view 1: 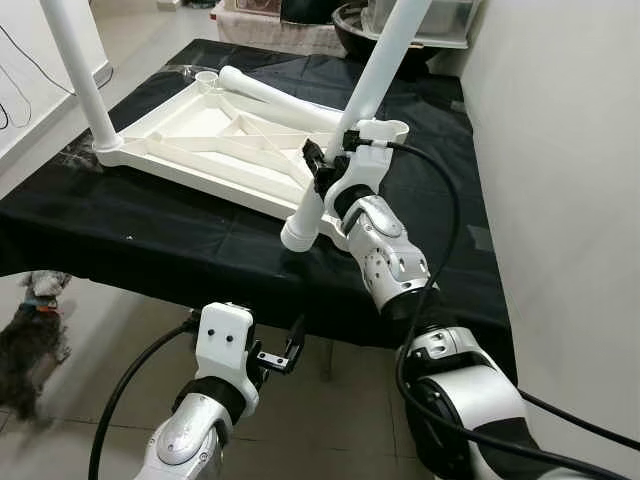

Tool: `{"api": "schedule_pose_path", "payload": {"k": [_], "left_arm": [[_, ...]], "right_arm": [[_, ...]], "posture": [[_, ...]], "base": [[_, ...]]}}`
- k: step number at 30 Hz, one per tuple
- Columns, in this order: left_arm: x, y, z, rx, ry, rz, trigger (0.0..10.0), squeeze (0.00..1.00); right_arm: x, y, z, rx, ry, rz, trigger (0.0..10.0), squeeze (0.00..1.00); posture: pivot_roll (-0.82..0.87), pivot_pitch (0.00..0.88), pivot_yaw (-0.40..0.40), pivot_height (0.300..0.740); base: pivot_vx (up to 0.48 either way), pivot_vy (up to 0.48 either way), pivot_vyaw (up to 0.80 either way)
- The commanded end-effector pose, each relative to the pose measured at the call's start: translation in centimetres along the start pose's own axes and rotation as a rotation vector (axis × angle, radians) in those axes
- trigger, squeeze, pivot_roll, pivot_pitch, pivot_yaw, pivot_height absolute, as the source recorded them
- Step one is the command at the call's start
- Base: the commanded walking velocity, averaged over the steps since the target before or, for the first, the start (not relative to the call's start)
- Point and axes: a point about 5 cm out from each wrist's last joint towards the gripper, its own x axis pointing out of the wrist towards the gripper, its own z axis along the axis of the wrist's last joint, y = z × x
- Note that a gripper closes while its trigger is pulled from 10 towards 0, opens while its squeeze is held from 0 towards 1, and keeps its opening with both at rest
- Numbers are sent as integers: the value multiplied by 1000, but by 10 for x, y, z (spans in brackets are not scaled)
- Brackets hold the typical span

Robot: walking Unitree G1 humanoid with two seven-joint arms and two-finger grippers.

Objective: Building children table

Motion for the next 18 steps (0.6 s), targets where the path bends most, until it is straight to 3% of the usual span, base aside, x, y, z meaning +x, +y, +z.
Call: {"api": "schedule_pose_path", "payload": {"k": [1, 3, 6, 8, 9, 10, 12, 17, 18], "left_arm": [[-1, 0, -4, 1, 16, 2, 10000, 0], [0, -1, -4, -3, 14, 0, 10000, 0], [4, 2, 3, 47, -4, -5, 10000, 0], [4, 2, 3, 47, -4, -5, 10000, 0], [7, 5, 7, 85, -10, -4, 10000, 35], [11, 10, 11, 142, -10, 1, 10000, 1000], [19, 16, 16, 257, -14, -11, 10000, 1000], [26, 19, 18, 338, -5, -9, 10000, 1000], [29, 21, 19, 360, 4, -20, 10000, 0]], "right_arm": [[1, -2, 10, -2, -42, 13, 10000, 0], [2, -2, 13, 25, -55, 40, 10000, 0], [-2, 7, 25, 82, -88, 194, 10000, 0], [-2, 7, 25, 82, -88, 194, 10000, 0], [-8, 12, 28, 89, -100, 277, 10000, 0], [-15, 16, 25, 79, -86, 340, 10000, 0], [-29, 21, 14, 50, -48, 406, 10000, 0], [-39, 23, 6, 49, -13, 438, 10000, 0], [-45, 25, 2, 52, 7, 460, 10000, 0]], "posture": [[80, 142, -90, 740], [84, 140, -92, 740], [86, 131, -95, 740], [86, 131, -95, 740], [85, 124, -93, 740], [80, 113, -83, 740], [80, 105, -80, 740], [77, 92, -72, 740], [75, 90, -70, 740]], "base": [[0, 0, 0], [0, 0, 0], [0, 0, 0], [0, 0, 0], [0, 0, 0], [0, 0, 0], [0, 0, 0], [0, 0, 0], [0, 0, 0]]}}
